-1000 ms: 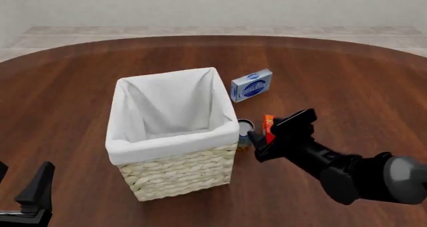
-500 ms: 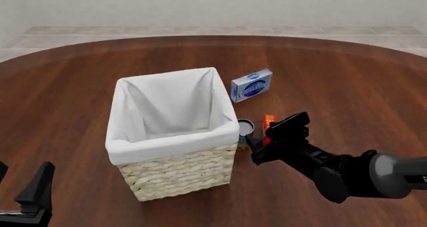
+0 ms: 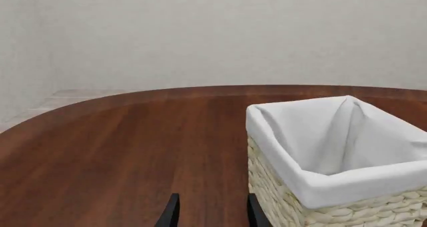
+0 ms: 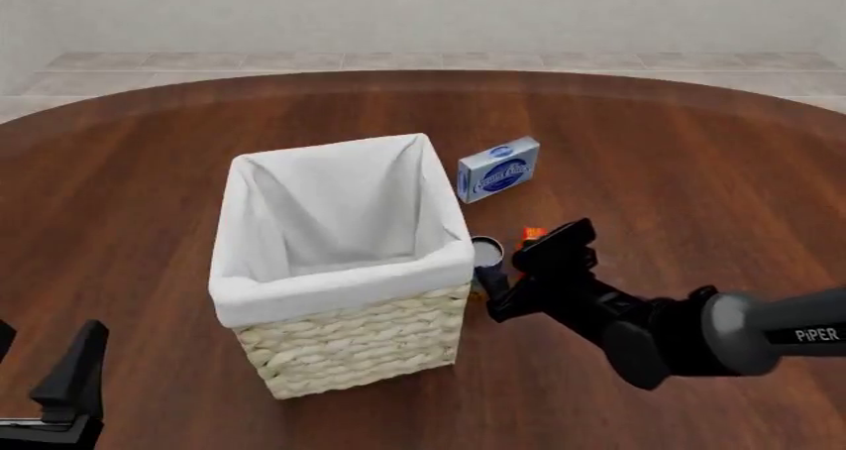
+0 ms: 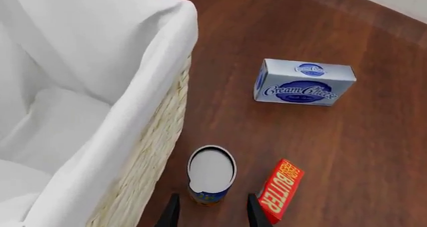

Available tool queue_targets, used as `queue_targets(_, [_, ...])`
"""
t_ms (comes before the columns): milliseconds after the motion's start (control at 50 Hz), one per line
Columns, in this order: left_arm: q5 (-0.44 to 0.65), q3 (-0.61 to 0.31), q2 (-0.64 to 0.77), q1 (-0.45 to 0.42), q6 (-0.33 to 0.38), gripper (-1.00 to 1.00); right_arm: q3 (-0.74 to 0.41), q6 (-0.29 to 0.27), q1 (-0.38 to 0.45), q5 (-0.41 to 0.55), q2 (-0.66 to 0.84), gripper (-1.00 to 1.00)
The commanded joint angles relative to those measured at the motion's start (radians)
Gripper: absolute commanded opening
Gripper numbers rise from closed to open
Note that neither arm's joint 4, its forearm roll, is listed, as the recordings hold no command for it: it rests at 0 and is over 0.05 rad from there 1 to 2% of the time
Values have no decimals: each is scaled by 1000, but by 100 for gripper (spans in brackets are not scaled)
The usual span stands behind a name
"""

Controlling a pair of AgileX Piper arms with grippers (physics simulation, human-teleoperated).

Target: Pick up the alphabet soup and put it in the basket.

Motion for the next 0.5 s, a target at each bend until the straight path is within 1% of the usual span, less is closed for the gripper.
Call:
queue_targets(20, [0,0,0,0,0,100,-30,-10,-2,6,36,100])
queue_targets(220, [0,0,0,0,0,100,-60,-20,7,18,64,100])
queue_targets(280, [0,0,0,0,0,100,-76,-27,-4,32,66,100])
queue_targets(500, [0,0,0,0,0,100,-78,-32,7,34,73,100])
